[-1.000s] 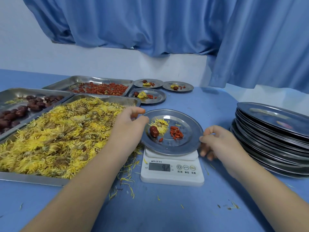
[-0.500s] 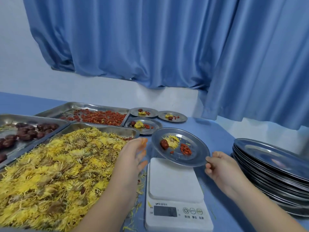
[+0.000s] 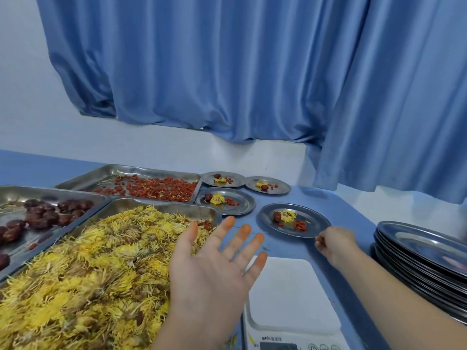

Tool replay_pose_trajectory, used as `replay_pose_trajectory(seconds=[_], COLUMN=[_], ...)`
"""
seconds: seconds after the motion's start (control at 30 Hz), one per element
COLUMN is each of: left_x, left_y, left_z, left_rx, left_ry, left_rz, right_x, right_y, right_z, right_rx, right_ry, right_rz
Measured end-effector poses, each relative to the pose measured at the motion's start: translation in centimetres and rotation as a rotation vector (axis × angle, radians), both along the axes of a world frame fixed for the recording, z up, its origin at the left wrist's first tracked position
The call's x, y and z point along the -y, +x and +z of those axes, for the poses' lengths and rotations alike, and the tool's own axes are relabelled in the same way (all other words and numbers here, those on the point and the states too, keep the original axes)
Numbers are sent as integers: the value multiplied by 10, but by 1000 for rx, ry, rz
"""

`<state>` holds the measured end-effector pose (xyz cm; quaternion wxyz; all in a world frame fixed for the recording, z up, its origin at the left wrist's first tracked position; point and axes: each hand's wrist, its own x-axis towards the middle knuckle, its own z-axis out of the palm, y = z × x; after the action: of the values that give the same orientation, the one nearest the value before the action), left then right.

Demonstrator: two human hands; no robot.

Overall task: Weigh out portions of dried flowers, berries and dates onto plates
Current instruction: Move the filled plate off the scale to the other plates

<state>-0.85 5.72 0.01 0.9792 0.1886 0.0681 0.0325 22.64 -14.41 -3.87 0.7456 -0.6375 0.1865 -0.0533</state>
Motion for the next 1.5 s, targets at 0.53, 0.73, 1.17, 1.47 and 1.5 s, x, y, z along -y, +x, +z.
replay_pose_trajectory(seconds=[0.53, 0.73, 1.17, 1.47, 1.5], left_x=[-5, -3, 5, 10, 11], left_y=[2, 1, -3, -4, -5], left_z=[0, 0, -1, -3, -3], left_rx=[17, 50, 133, 179, 179], left_ry=[-109, -65, 441, 456, 462], left_rz=[0, 11, 110, 126, 119], right_x=[-39, -44, -29, 98, 110], right_y=[63, 49, -123, -143, -142], right_z=[7, 12, 93, 138, 138], right_rx=[-71, -22, 216, 334, 285], right_ry=[-105, -172, -182, -1355, -1522], right_rz=[123, 165, 633, 395, 403])
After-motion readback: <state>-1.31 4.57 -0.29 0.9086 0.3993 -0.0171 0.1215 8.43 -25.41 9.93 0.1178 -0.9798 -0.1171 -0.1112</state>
